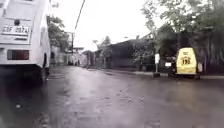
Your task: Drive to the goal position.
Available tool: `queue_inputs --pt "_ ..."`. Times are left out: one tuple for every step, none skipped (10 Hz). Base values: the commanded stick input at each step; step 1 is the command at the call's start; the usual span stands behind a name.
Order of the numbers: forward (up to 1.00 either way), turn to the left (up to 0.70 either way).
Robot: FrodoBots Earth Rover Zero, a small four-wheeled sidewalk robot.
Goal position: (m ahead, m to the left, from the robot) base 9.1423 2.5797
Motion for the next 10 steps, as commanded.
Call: queue_inputs --pt "1.00 0.22" --pt "1.00 0.27" --pt "1.00 0.06" --pt "1.00 0.25" --pt "1.00 0.27" --pt "1.00 0.27" --pt "1.00 0.11" --pt "1.00 0.00" --pt "1.00 0.00" --pt "1.00 0.20"
